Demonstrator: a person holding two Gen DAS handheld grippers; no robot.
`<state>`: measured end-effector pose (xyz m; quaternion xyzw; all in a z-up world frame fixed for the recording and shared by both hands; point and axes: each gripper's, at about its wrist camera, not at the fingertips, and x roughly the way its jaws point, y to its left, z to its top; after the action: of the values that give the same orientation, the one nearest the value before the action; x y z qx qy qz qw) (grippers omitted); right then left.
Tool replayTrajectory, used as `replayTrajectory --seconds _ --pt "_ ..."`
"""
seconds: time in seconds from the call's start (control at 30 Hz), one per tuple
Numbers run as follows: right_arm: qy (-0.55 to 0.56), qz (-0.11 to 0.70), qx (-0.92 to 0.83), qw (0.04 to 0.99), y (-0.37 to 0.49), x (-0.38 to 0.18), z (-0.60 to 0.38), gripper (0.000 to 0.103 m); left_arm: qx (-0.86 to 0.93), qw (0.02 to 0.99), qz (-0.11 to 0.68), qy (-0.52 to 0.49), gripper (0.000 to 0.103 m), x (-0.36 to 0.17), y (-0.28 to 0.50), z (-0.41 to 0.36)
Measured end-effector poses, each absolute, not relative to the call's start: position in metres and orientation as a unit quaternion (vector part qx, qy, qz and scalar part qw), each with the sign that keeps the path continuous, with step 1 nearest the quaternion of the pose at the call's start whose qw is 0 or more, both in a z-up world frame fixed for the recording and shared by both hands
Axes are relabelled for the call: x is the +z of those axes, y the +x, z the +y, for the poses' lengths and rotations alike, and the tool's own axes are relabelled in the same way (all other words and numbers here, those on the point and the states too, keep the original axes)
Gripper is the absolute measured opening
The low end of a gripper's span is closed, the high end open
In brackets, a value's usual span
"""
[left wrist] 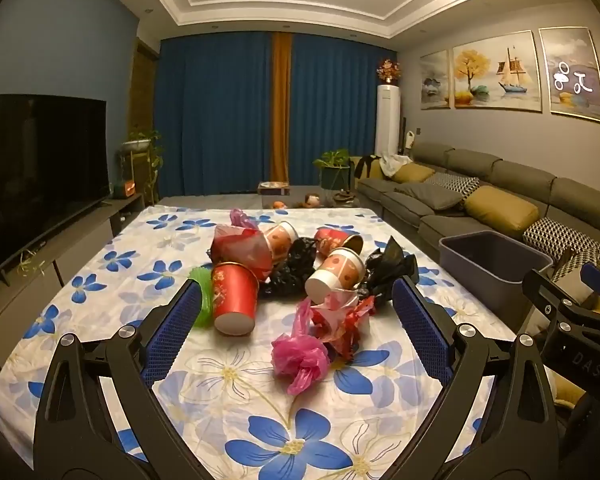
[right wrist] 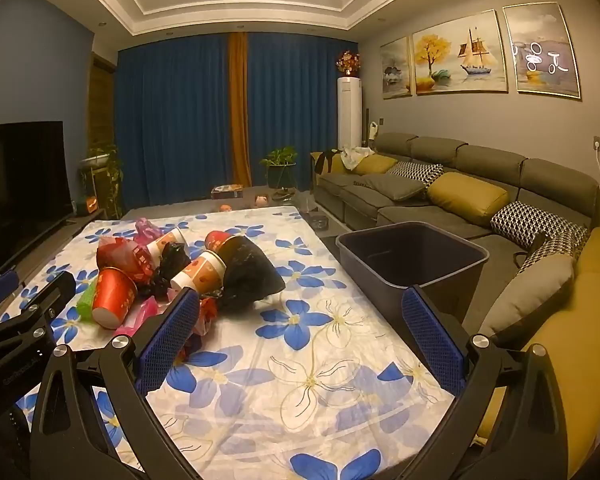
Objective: Collect trash
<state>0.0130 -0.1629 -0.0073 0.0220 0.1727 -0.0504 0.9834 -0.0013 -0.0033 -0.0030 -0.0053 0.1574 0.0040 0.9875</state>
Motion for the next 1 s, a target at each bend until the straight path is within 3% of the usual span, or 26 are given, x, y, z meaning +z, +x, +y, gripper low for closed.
replayTrajectory --seconds 1.0 --pt "0.029 0.171 -0.048 0.984 0.019 -0.01 -0.173 0.098 0.009 0.987 0.162 -0.011 0.094 -0.013 0.011 -0.003"
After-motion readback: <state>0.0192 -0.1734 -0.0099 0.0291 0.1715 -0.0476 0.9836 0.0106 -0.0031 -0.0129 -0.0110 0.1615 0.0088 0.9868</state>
